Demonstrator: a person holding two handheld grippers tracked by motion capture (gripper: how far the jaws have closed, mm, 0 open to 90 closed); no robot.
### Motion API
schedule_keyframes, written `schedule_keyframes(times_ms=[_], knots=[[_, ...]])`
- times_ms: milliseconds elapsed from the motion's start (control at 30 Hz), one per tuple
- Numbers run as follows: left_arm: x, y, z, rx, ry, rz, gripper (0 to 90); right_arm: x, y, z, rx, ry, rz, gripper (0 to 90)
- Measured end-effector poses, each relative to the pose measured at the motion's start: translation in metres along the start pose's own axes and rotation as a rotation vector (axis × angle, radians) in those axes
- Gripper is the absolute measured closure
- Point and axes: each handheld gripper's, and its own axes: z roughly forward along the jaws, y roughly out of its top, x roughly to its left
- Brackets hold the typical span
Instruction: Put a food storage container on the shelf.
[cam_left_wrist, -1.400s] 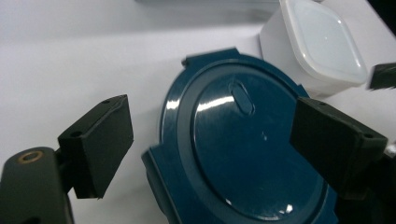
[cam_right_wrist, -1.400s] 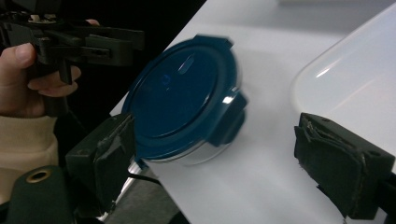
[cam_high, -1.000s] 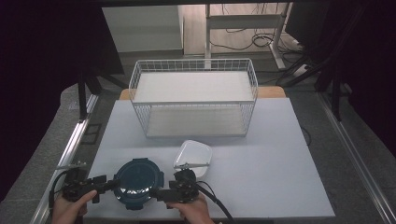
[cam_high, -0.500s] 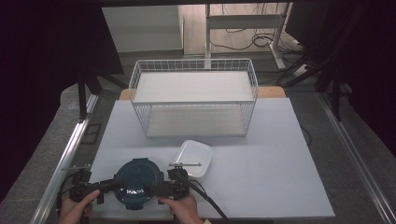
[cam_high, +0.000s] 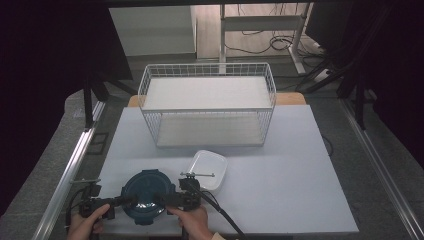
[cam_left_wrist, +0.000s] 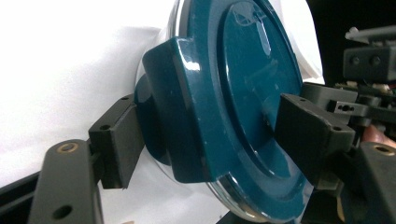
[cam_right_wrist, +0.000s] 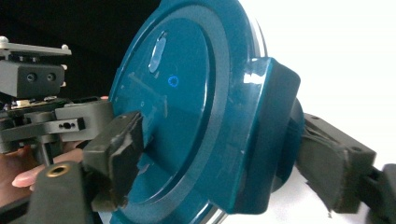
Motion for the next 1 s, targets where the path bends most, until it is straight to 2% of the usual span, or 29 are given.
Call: schedule_keyframes(times_ms=[100, 267, 467, 833, 1000], knots=[[-0.003, -0.001, -0.002, -0.005, 0.014, -0.004, 27.3, 0.002, 0.0, -0.005, -0.028, -0.023, 0.011, 28.2], [-0.006, -0.001, -0.005, -0.01, 0.018, -0.009, 30.6, -0.001, 0.001, -0.01, -0.033, -0.004, 0.064, 33.1], [-0.006, -0.002, -0.01, -0.018, 0.008, -0.009, 33.7, 0.003, 0.0, -0.014, -0.039, -0.005, 0.074, 37.4], [-0.019, 0.004, -0.017, -0.045, 0.006, 0.026, 36.5, 0.013, 0.005, -0.025, -0.073, -0.003, 0.045, 38.7], [-0.032, 0.012, -0.021, -0.062, 0.002, 0.055, 36.5, 0.02, 0.011, -0.035, -0.099, 0.002, 0.024, 38.9]])
